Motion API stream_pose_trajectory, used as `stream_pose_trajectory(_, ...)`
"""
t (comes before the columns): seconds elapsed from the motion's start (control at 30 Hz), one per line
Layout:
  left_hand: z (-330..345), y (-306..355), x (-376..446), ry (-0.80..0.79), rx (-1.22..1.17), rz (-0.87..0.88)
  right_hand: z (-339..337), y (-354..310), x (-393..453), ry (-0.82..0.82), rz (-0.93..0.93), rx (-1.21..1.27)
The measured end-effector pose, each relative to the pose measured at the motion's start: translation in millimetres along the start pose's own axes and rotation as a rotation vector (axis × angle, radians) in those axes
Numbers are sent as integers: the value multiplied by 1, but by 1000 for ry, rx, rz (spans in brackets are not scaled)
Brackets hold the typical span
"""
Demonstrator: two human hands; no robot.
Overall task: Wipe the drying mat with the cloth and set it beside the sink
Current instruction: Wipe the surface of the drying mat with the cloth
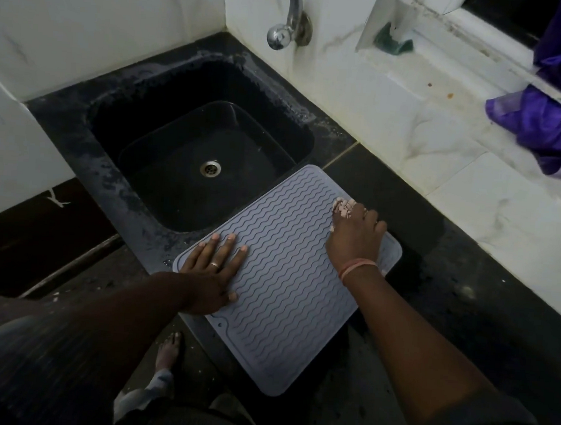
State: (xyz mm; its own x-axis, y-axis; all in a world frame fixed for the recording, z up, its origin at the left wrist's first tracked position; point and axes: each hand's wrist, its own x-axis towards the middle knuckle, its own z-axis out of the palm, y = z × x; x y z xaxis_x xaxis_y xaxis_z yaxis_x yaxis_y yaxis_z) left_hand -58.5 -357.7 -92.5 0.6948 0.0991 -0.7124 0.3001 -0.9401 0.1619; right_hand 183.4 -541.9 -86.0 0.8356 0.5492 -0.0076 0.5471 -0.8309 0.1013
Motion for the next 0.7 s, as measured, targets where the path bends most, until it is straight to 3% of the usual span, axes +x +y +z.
stream_pose_trajectory(0.47,-1,-3,-7,59,-52,37,-21,-52,-66,-113,27,97)
stream_pose_trajectory(0.7,-24,-15,-12,-50,-65,93,-30,-85,-100,-158,83,132)
